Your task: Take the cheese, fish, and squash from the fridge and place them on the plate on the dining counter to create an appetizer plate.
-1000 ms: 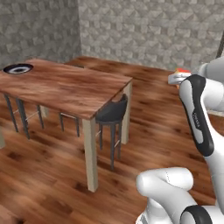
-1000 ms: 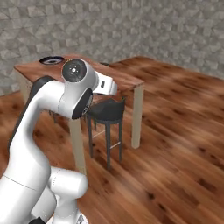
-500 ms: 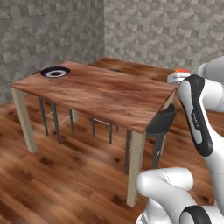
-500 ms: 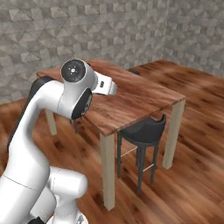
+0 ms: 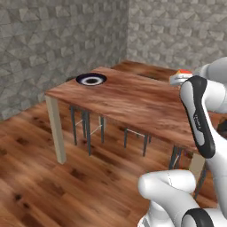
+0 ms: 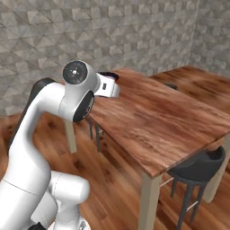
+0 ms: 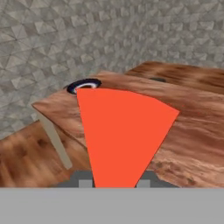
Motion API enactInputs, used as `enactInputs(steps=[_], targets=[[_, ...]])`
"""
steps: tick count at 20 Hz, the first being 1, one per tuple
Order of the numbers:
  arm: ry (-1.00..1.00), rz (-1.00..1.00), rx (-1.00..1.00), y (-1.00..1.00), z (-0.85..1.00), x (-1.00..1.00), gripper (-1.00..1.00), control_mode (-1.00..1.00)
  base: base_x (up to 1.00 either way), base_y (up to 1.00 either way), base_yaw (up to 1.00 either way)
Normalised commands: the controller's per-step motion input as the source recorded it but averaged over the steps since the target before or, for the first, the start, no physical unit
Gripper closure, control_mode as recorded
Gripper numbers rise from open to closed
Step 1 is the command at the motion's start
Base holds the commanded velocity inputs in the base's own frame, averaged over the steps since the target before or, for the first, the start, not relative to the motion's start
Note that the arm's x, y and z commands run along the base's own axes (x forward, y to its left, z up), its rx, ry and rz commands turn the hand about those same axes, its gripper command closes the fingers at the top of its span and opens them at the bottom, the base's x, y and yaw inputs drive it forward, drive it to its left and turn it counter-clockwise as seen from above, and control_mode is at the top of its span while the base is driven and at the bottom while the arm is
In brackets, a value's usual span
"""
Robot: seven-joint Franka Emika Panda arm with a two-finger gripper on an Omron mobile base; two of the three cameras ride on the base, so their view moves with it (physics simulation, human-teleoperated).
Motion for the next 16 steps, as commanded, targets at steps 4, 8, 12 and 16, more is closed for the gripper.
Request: enactInputs(steps=[4, 8, 12, 16], targets=[[0.0, 0.0, 0.0, 0.0, 0.0, 0.0, 1.0, 1.0, 0.77, 1.0, 0.09], [0.0, 0.0, 0.0, 0.0, 0.0, 0.0, 1.0, 1.0, 0.76, 1.0, 0.04], [0.0, 0.0, 0.0, 0.0, 0.0, 0.0, 1.0, 1.0, 0.67, 1.0, 0.0], [0.0, 0.0, 0.0, 0.0, 0.0, 0.0, 1.0, 1.0, 0.56, 1.0, -0.03]])
